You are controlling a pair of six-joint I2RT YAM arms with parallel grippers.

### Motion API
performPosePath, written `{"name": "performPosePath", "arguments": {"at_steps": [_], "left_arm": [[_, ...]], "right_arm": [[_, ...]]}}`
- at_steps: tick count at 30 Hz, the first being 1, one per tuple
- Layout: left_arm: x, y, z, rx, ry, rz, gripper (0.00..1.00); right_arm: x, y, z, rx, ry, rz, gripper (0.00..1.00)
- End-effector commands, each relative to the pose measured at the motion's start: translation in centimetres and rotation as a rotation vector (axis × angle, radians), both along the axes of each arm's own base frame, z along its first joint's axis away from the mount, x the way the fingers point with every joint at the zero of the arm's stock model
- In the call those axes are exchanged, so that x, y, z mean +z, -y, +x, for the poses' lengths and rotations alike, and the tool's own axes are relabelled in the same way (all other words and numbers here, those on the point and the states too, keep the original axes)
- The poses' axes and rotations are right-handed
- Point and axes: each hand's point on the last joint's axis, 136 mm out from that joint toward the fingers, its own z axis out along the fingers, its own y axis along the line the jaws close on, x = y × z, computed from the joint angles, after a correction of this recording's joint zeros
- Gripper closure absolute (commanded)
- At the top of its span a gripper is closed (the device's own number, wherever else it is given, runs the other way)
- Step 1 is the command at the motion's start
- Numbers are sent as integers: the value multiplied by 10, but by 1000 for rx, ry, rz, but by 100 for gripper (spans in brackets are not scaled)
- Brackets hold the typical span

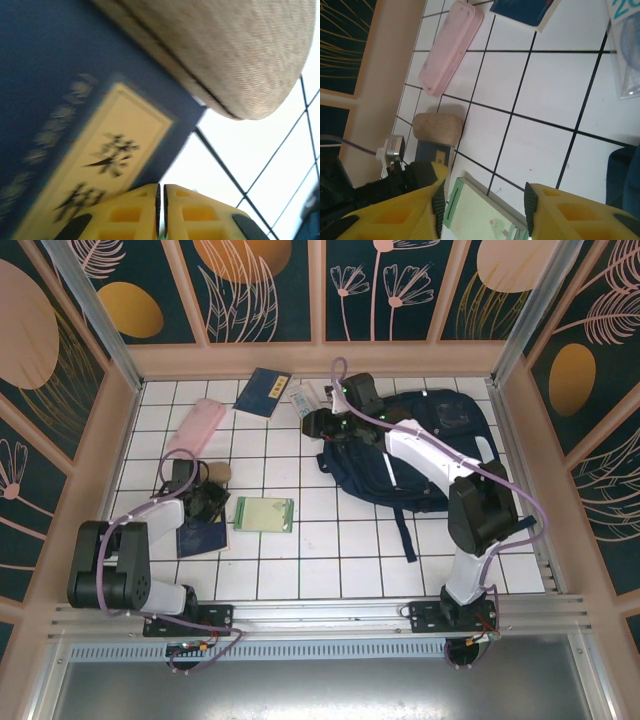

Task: Pack books, pencil case, and school supplies into a backpack

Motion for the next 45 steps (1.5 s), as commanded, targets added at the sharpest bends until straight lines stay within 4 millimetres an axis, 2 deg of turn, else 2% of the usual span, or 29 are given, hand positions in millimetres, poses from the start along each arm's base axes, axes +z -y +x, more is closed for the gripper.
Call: {"name": "performPosePath", "arguments": {"at_steps": [1, 9, 11, 14, 18, 21, 26, 29, 32, 36, 40, 45], "left_arm": [[19, 20, 36, 18, 95, -89, 87], [36, 55, 78, -9, 158, -118, 88], [44, 55, 83, -19, 169, -106, 88], [55, 42, 78, -30, 159, -1, 87], [62, 19, 56, -46, 96, 147, 88], [56, -3, 28, -29, 18, 229, 90], [34, -41, -25, 21, -101, 308, 91], [12, -47, -53, 20, -170, 304, 91], [-11, -38, -73, -5, -207, 254, 91], [-25, -24, -78, -13, -193, 166, 91], [-13, 8, -50, -14, -60, 8, 90], [6, 45, -12, -51, 30, -67, 90]], "right_arm": [[12, -15, 3, 14, 27, 22, 53], [8, -31, -2, 40, 16, 16, 53], [6, -36, -5, 48, 14, 14, 53], [2, -41, -10, 58, 6, 9, 52], [-1, -49, -14, 73, 1, 11, 53], [-3, -53, -15, 82, -2, 13, 53], [-9, -68, -19, 112, -18, 25, 53], [-10, -76, -23, 133, -19, 24, 53], [-11, -81, -23, 145, -23, 24, 52], [-17, -89, -28, 164, -35, 17, 52], [-21, -91, -31, 163, -43, 11, 52], [-26, -89, -31, 153, -48, 2, 52]]}}
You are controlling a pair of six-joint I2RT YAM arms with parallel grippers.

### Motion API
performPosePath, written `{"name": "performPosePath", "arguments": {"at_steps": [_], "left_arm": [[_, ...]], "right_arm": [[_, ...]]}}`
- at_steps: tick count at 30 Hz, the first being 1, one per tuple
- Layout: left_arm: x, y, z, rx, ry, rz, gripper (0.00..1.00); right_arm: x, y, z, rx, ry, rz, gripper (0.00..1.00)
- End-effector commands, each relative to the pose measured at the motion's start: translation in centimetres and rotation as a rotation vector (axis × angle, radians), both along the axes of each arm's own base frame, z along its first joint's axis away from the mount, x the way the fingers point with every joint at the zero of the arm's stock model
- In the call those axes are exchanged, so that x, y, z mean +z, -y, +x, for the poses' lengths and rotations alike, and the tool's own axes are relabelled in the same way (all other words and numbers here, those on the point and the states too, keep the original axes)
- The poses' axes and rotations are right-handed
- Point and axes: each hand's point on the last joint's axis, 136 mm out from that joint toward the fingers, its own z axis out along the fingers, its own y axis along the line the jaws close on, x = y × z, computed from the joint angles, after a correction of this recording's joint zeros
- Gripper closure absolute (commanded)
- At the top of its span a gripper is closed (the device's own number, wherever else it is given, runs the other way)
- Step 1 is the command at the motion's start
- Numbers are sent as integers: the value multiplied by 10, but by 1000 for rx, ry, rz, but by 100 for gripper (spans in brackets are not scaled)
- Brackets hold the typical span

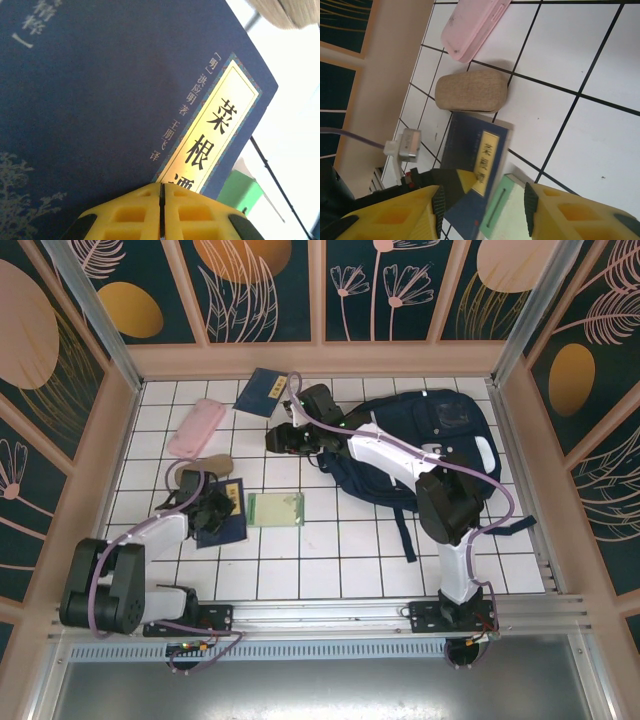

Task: Pack books, pencil case, and school supplies into a backpack

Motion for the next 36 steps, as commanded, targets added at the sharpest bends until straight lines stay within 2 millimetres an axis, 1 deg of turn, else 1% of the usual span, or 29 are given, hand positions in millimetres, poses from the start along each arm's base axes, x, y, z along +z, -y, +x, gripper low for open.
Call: {"name": "performPosePath", "arguments": {"at_steps": [1, 7, 10, 12, 14, 15, 16, 17, 20, 22, 23, 24, 25, 27, 29, 36], "left_arm": [[11, 33, 23, -25, 41, -110, 90], [22, 60, 59, -45, 85, -145, 91], [30, 63, 67, -71, 91, -129, 90], [41, 58, 69, -91, 99, -76, 88], [51, 48, 66, -104, 106, -2, 85], [56, 41, 63, -105, 108, 44, 81], [58, 32, 58, -108, 99, 91, 77], [58, 24, 52, -102, 87, 125, 75], [48, -5, 33, -81, 42, 180, 73], [38, -27, 17, -45, 4, 198, 62], [34, -35, 12, -35, -6, 204, 61], [31, -41, 6, -28, -11, 214, 57], [30, -45, 2, -29, -10, 227, 50], [29, -47, -1, -41, 0, 237, 42], [23, -43, -5, -68, 1, 216, 41], [0, -36, -18, -84, -43, 169, 41]], "right_arm": [[-5, -4, -1, -5, -19, -1, 52], [-20, -3, -5, -9, -46, -17, 52], [-31, -4, -9, -11, -63, -31, 53], [-40, -8, -13, -6, -79, -39, 53], [-48, -14, -20, 11, -86, -51, 54], [-53, -18, -23, 20, -89, -60, 55], [-57, -22, -26, 30, -93, -67, 55], [-59, -25, -28, 38, -95, -70, 56], [-71, -38, -37, 64, -114, -79, 58], [-79, -47, -43, 81, -126, -87, 60], [-81, -51, -45, 85, -129, -90, 60], [-86, -53, -47, 83, -137, -101, 60], [-92, -54, -48, 75, -148, -117, 60], [-103, -55, -49, 59, -169, -155, 61], [-114, -56, -51, 52, -189, -187, 61], [-138, -53, -55, 35, -228, -262, 62]]}}
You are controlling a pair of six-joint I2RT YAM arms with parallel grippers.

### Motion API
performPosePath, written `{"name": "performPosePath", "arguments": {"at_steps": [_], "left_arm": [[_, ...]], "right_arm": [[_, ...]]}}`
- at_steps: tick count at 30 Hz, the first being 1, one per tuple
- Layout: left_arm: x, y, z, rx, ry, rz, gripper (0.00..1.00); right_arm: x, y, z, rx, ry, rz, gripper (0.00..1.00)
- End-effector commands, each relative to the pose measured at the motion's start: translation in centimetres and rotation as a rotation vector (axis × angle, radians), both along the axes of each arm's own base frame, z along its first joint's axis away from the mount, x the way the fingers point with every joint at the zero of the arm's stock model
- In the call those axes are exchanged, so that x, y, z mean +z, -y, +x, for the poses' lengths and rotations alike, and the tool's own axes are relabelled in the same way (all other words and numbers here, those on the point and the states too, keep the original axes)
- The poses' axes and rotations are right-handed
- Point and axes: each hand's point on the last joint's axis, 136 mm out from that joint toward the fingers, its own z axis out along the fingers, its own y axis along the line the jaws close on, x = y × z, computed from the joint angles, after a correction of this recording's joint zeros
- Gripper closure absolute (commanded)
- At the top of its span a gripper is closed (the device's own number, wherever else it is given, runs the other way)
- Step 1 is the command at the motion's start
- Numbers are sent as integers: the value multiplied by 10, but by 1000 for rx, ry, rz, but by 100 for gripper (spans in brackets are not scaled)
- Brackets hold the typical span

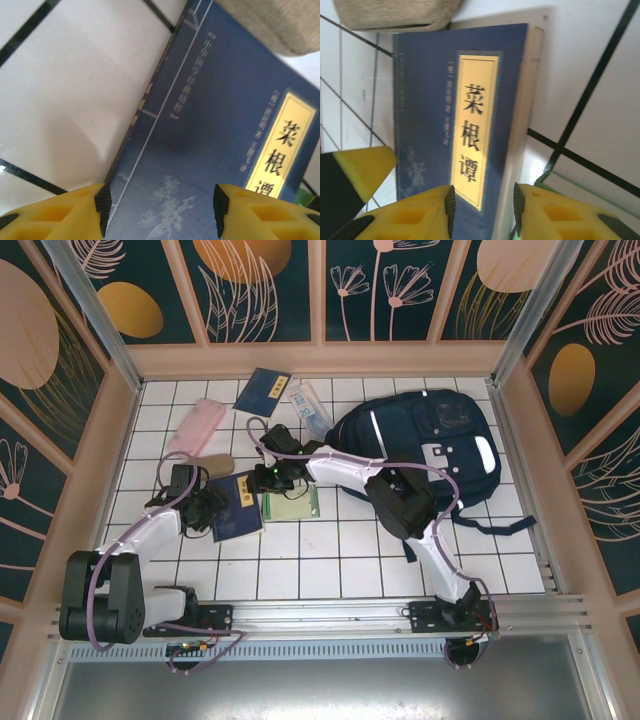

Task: Pack books, pencil case, and school supplies into a backpack

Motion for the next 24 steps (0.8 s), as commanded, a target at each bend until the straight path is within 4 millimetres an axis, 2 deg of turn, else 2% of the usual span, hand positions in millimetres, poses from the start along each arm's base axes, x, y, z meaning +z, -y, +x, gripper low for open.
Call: {"name": "performPosePath", "arguments": {"at_steps": [1, 10, 14, 17, 22, 24], "left_arm": [[-12, 3, -8, -22, -25, -17, 42], [-22, -3, -21, -17, -72, 16, 43], [0, -22, -19, 50, -26, 103, 44], [11, -23, -16, 61, 24, 102, 44], [-18, -20, -32, 46, -83, 91, 44], [-25, -10, -32, 15, -88, 42, 45]], "right_arm": [[-14, 4, -4, -26, -35, -65, 62], [-23, -5, -14, 5, -47, -93, 63], [-30, -5, -17, 7, -46, -123, 63], [-39, 2, -16, -10, -50, -176, 64], [-49, 14, -15, -37, -44, -243, 65], [-49, 14, -15, -34, -42, -249, 66]]}}
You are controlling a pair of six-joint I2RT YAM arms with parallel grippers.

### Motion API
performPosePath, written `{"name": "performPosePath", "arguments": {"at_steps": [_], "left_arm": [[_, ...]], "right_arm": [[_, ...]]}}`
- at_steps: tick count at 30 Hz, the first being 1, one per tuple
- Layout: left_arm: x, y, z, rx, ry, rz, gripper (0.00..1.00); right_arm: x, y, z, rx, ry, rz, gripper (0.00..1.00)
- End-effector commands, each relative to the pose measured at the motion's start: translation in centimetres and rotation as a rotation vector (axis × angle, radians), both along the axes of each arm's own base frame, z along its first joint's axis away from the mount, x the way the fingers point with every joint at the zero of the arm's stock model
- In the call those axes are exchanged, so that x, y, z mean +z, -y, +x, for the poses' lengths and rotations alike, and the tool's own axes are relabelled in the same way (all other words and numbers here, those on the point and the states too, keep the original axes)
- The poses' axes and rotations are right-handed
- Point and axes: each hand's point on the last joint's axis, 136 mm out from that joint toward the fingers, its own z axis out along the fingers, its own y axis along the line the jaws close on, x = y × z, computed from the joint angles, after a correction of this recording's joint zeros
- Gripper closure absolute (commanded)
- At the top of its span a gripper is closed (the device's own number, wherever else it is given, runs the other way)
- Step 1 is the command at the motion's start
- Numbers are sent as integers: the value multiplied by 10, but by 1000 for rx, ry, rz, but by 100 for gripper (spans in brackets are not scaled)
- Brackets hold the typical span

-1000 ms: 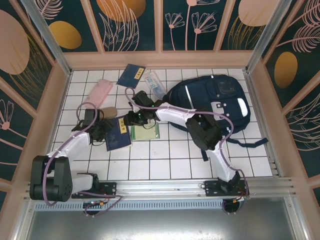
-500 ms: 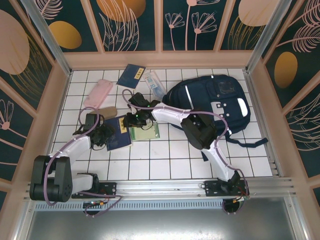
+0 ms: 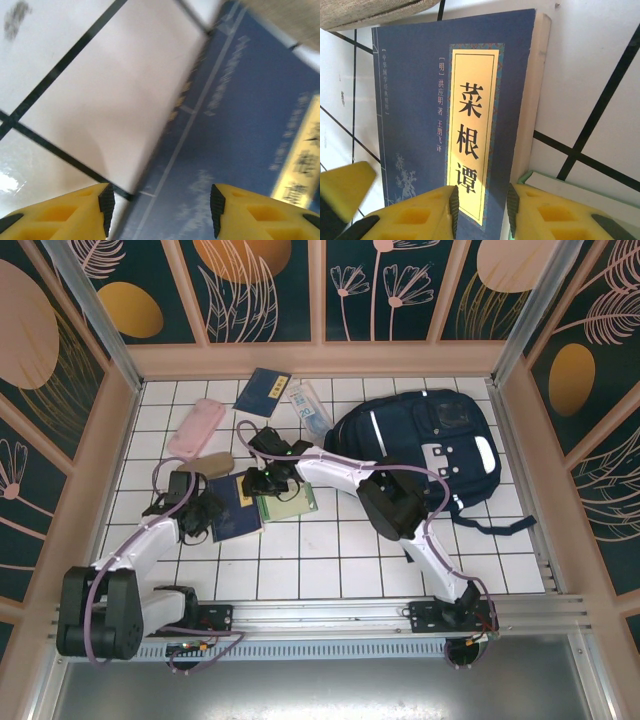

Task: Pack books, pencil case, and school supplies into a backpack

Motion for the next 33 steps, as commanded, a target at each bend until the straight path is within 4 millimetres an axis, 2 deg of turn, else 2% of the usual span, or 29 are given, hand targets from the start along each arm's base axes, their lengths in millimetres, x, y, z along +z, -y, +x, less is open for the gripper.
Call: {"name": "performPosePath", "arguments": {"at_steps": [1, 4, 12, 18, 22, 26, 33], "left_arm": [[-22, 11, -15, -27, -65, -65, 46], [-16, 33, -5, -85, 9, -182, 48], [36, 71, 19, -199, 274, -404, 52], [65, 84, 26, -243, 415, -499, 54], [78, 85, 28, -243, 483, -521, 56], [85, 82, 27, -218, 531, -534, 55], [71, 79, 23, -189, 496, -527, 54]], "right_arm": [[-41, 25, -9, -31, -48, -165, 67], [-39, 21, -12, -15, -49, -152, 68], [-40, 20, -14, -9, -59, -139, 73], [-40, 22, -14, -11, -65, -138, 74], [-40, 23, -14, -14, -68, -138, 74], [-41, 24, -15, -17, -68, -138, 74], [-39, 26, -15, -25, -67, -134, 74]]}}
